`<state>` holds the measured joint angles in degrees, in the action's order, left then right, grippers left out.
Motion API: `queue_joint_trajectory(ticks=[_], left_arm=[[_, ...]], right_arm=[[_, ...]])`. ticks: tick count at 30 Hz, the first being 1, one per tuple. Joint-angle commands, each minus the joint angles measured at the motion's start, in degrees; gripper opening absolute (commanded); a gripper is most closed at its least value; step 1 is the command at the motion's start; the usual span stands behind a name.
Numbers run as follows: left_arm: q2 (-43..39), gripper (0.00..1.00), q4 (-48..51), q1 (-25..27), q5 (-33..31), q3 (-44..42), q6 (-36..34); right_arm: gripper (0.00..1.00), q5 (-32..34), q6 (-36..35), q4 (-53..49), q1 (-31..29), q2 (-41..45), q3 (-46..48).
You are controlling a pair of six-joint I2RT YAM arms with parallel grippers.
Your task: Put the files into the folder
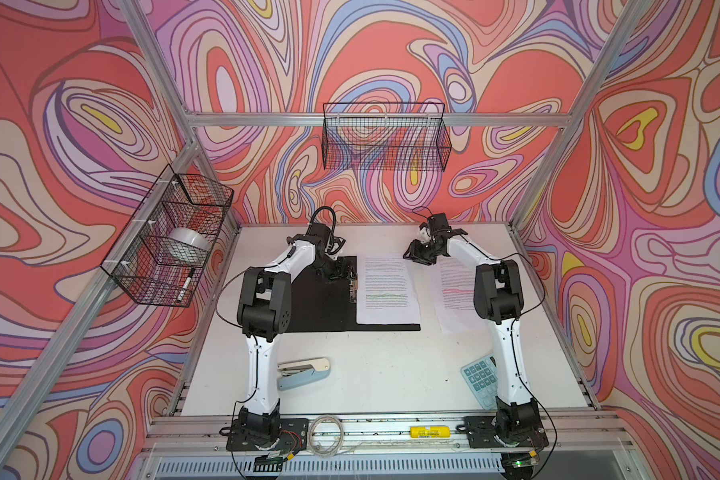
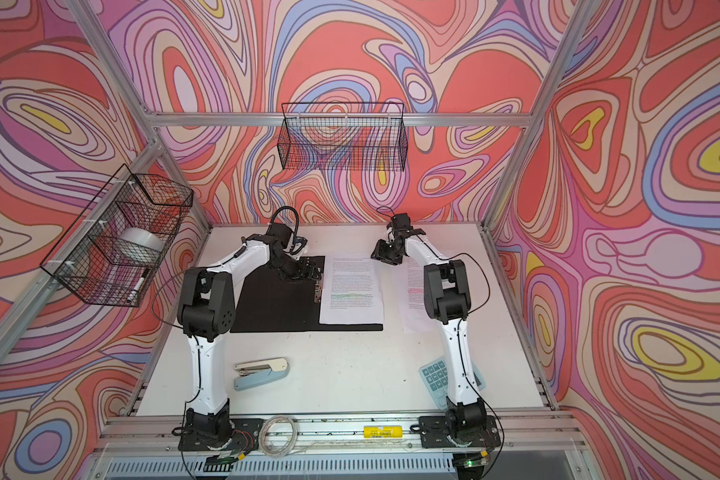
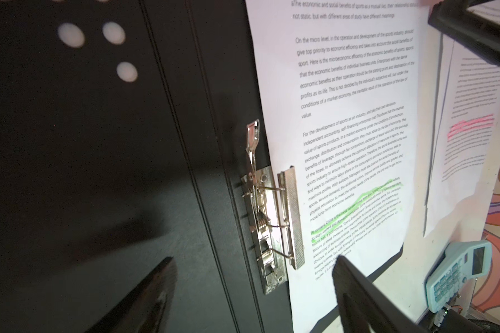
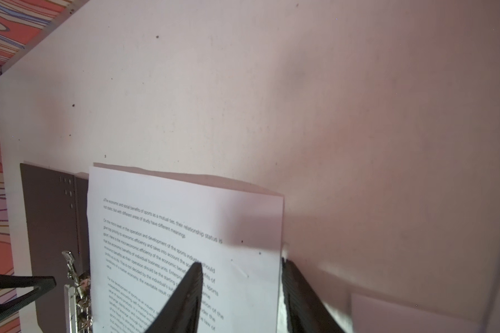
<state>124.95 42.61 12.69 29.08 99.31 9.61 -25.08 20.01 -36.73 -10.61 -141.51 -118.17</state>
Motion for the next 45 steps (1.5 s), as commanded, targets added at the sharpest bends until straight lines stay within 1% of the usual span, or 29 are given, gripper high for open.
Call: queue_joint_trajectory(ticks=[1,6,20,27,33,41,45], left_arm=[[1.7,0.86,1.6,-0.2,1.7,1.5,0.7],[2.7,0.86,1.9,-0.2,2.4,2.2,0.9],[3.6,0.87,0.9,-0.2,3.9,2.3,2.5],[3.7,0.87,0.9,-0.1,4.3,2.2,2.5],[3.9,0.87,0.7,0.0,4.5,2.1,2.8],[4.3,0.88,1.0,0.3,4.6,2.7,2.7],[4.1,0.88,1.4,0.3,4.3,2.9,2.4]], right_arm=[[0.47,-2.6,-0.2,-2.0,-0.3,-0.7,2.2],[0.45,-5.2,-0.2,-2.1,-0.5,-0.1,3.2],[0.41,-6.8,0.2,-1.4,-1.1,4.2,5.8],[0.40,-9.7,0.2,-1.1,-1.1,5.6,7.1],[0.40,-10.6,0.1,-0.4,-1.1,6.8,8.9],[0.40,-10.9,0.8,0.6,-1.1,5.7,7.4],[0.40,-10.6,0.3,-1.4,-1.1,3.9,4.3]])
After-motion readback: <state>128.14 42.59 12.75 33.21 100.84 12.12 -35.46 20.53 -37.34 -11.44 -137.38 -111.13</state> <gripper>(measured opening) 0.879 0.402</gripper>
